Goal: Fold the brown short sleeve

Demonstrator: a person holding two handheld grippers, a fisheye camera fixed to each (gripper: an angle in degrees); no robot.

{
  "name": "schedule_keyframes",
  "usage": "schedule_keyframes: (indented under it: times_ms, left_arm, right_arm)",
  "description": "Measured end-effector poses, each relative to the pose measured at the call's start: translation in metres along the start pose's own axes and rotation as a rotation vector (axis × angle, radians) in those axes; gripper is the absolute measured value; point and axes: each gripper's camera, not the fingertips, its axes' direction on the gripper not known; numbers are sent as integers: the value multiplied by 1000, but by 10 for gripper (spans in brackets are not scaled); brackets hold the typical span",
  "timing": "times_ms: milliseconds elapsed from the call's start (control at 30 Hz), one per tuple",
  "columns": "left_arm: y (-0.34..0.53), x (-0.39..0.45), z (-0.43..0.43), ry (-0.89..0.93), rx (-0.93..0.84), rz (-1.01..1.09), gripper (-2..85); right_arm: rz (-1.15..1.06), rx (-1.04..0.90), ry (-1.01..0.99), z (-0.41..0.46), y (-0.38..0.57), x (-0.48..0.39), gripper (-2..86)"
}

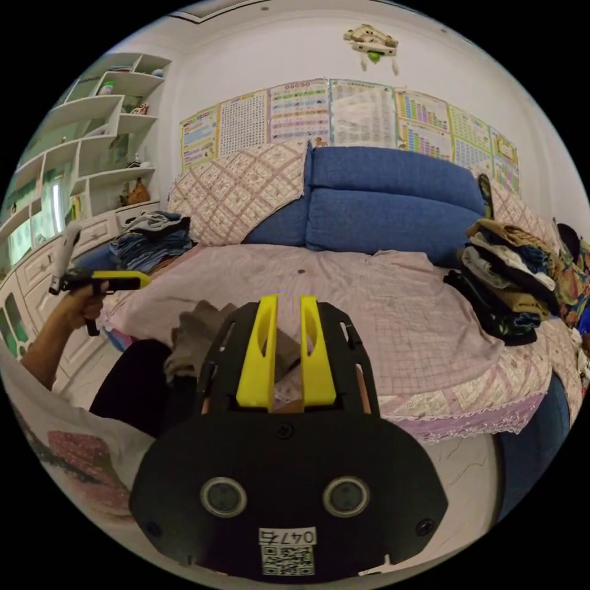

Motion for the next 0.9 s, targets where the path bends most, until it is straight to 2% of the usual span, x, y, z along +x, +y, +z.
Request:
schedule_keyframes:
  times_ms: [67, 267, 333, 567, 700, 800, 900]
  left_arm:
    - [51, -36, -5, 110, 0, -52, 45]
    - [128, -77, 6, 105, -53, 22, 51]
    - [147, -88, 13, 145, -44, 34, 53]
    - [217, -128, 44, 230, -88, 156, 75]
    - [248, -145, 52, 259, -102, 222, 95]
    - [273, -163, 61, 288, -118, 252, 106]
    - [297, -181, 73, 293, -142, 279, 110]
  right_arm:
    - [-31, -25, -102, 9, 1, 2, 22]
    - [-284, -171, -397, 51, -14, -32, 25]
    - [-357, -222, -430, 64, -13, -40, 25]
    - [-467, -399, -459, 102, 9, -36, 49]
    - [-562, -425, -439, 106, 22, -35, 68]
    - [-638, -407, -355, 106, 33, -28, 48]
    - [-602, -389, -341, 106, 33, -6, 10]
